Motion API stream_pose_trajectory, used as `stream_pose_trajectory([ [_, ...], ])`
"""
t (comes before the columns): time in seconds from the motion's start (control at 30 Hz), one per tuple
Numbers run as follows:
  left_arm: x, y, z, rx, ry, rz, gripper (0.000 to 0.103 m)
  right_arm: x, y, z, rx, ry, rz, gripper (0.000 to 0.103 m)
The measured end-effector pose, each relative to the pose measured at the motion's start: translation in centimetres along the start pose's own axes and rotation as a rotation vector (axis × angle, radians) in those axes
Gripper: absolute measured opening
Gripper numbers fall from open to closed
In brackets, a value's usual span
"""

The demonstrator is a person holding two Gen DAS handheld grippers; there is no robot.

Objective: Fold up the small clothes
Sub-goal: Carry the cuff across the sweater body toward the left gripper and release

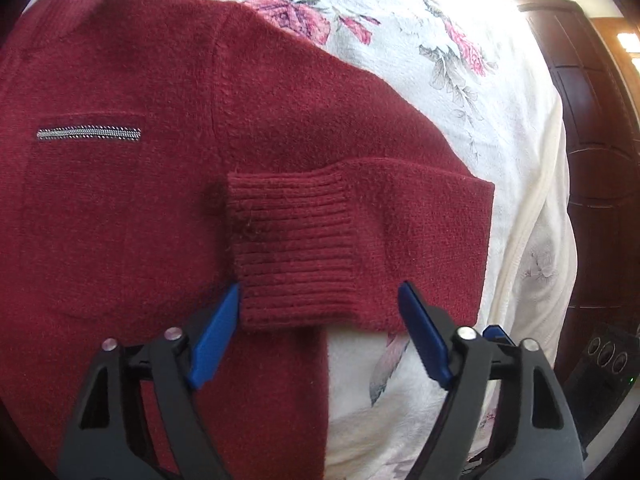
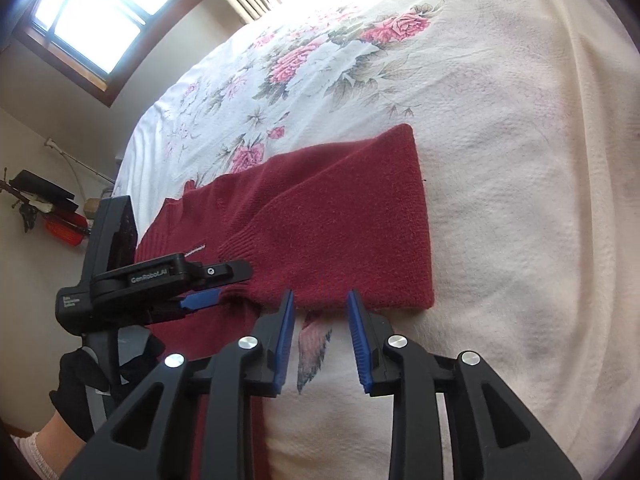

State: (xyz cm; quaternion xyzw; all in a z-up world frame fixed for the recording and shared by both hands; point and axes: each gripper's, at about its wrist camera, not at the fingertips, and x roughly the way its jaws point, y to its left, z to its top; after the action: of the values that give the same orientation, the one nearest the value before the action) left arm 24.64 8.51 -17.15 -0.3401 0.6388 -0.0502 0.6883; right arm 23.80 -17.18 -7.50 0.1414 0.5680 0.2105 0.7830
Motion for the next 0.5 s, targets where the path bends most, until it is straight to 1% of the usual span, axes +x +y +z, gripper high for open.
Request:
stream_pose_trajectory([
  [0.07,0.2,0.0,0.1,-0.014,0.0,0.017,0.062,-0.2,-0.7,-0.3,0.024,-0.006,0.003,0.029],
  [0.1,0.3,0.1,0.2,-0.015,-0.005,0.02,0.048,-0.3,-1.0,-0.4,0.032,-0.007,0.001,0.029],
  [0.13,0.3,0.2,0.2,-0.021,-0.009,0.006,0.039,-0.4,-1.2,-0.5,0.038,-0.008,-0.002,0.03],
  [0.17,0.1,0.2,0.1,-0.028,-0.012,-0.016,0.034,-0.4,-1.4,-0.6,0.042,-0.008,-0.005,0.03],
  [0.2,0.0,0.2,0.1,-0.032,-0.017,-0.041,0.023,-0.4,-1.5,-0.7,0.043,-0.007,-0.008,0.03],
  [0.23,-0.5,0.2,0.0,-0.032,-0.028,-0.056,0.019,-0.4,-1.6,-0.7,0.045,-0.005,-0.011,0.03],
  [0.37,-3.3,-0.1,-0.3,-0.025,-0.117,-0.073,0.017,-0.4,-1.5,-0.6,0.042,-0.007,-0.012,0.03],
  [0.43,-5.5,0.5,-0.4,-0.03,-0.163,-0.085,0.016,-0.4,-1.1,-0.3,0.033,-0.011,-0.008,0.03],
  [0.5,-7.7,1.3,-0.4,-0.024,-0.207,-0.075,0.016,-0.2,-0.7,-0.1,0.022,-0.008,-0.004,0.03],
])
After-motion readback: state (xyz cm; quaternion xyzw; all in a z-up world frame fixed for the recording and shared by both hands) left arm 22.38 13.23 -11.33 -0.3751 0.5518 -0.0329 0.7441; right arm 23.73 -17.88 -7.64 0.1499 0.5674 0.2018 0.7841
